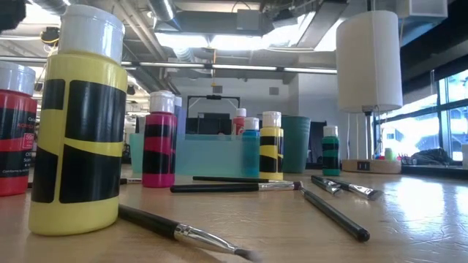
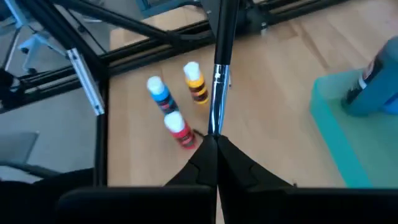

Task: Pick & Place Paint Supplies
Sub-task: Put the black paint brush into the dark green cup

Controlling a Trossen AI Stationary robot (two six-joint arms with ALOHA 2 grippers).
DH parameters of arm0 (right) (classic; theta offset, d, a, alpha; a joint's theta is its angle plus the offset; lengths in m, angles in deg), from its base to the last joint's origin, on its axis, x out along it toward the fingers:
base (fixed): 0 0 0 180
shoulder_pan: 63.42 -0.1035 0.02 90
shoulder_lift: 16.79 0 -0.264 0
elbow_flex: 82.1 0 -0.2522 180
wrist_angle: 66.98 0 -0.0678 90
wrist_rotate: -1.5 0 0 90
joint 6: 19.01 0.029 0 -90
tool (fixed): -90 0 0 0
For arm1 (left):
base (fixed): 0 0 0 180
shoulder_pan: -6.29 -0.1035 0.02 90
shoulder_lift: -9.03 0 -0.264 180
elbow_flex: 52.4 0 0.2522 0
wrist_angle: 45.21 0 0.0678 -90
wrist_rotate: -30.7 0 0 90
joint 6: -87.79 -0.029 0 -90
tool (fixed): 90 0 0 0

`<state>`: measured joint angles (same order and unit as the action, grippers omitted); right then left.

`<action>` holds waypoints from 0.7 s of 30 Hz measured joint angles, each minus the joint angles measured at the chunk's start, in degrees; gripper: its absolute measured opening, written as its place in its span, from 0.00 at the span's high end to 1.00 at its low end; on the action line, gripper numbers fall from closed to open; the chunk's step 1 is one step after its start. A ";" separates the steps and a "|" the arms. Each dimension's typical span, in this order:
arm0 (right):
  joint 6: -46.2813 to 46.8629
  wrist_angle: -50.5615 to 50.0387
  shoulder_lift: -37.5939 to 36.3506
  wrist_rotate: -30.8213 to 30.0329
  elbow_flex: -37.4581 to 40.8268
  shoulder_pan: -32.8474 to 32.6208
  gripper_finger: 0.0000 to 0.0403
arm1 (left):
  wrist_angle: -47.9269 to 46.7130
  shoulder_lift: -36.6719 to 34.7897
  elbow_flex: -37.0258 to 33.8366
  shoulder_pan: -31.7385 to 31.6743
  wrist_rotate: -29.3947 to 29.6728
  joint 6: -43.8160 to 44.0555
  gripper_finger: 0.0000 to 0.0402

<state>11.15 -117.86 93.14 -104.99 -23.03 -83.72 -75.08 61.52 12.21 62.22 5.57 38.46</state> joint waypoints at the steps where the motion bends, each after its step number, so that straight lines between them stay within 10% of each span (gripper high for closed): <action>1: -0.58 1.69 0.62 0.09 -0.05 0.45 1.00 | 0.94 1.48 0.00 1.10 2.35 -2.65 0.77; 21: -2.34 10.88 3.96 10.73 -0.06 3.66 1.00 | -3.22 16.78 2.84 1.67 10.10 -11.97 0.76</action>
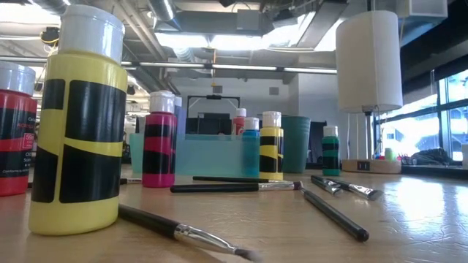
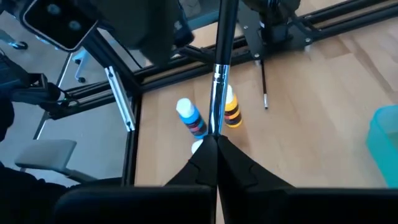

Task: Pick & Place Paint Supplies
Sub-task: Put the black paint brush into the dark green cup

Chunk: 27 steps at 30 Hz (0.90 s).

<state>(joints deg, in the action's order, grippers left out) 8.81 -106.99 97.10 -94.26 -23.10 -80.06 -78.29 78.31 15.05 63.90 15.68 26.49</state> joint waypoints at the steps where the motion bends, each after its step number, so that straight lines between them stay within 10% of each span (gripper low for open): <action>1: 0.01 -0.02 0.00 0.02 0.00 -0.14 1.00 | -0.05 -0.20 0.00 -0.50 0.02 0.00 0.75; 27: 1.48 1.38 0.00 0.51 0.00 0.04 1.00 | -0.18 -0.19 0.00 -10.17 -1.26 -4.46 0.77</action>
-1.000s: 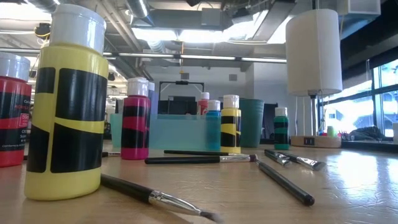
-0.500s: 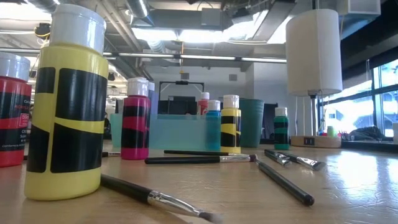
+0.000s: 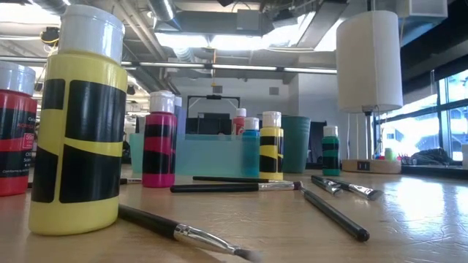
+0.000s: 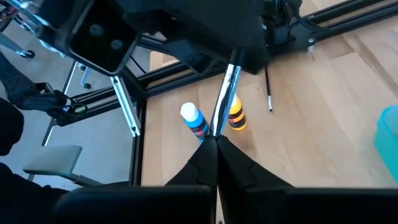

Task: Pick & Place Paint Supplies
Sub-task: Put the black paint brush into the dark green cup

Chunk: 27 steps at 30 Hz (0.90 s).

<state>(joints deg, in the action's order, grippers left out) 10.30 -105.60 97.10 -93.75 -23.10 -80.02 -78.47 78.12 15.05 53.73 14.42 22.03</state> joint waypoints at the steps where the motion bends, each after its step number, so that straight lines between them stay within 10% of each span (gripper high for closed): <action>1: -0.02 0.13 0.00 0.07 0.00 0.00 1.00 | 0.00 0.01 0.00 -0.33 -0.01 0.00 0.77; 27: -1.71 1.51 -0.13 1.01 -0.09 -0.13 1.00 | -0.73 0.05 -0.15 -1.57 -0.32 5.18 0.97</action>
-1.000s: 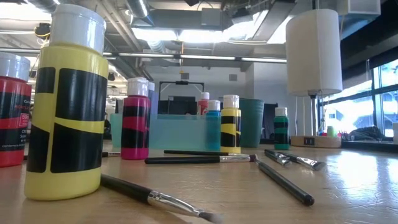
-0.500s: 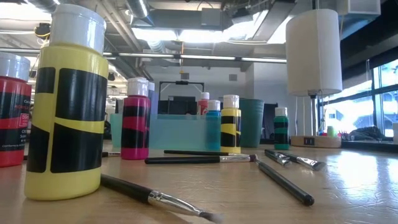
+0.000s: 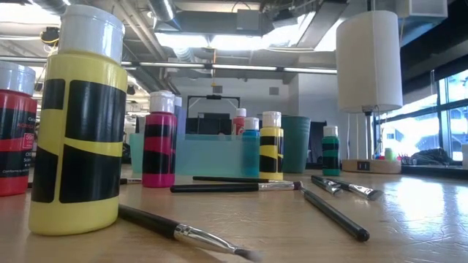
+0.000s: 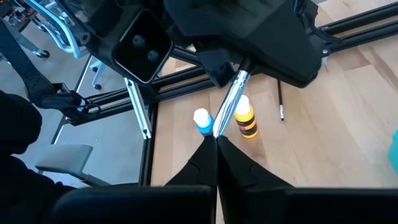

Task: Pick & Place Paint Supplies
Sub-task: Put the black paint brush into the dark green cup

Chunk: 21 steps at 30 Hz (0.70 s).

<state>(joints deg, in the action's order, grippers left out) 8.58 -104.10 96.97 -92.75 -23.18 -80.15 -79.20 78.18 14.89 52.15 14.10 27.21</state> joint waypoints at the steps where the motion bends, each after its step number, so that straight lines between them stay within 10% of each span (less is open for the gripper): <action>1: 0.00 -0.01 0.00 0.00 0.00 0.01 1.00 | 0.00 0.00 0.00 0.00 0.02 0.01 0.97; 21: -2.99 0.11 -1.45 -0.20 0.10 -0.70 0.87 | -0.59 -0.22 0.22 -0.11 6.44 11.72 0.97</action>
<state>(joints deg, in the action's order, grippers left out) 5.59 -103.99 95.52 -92.95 -23.09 -80.85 -79.79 77.96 15.11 52.05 20.55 38.93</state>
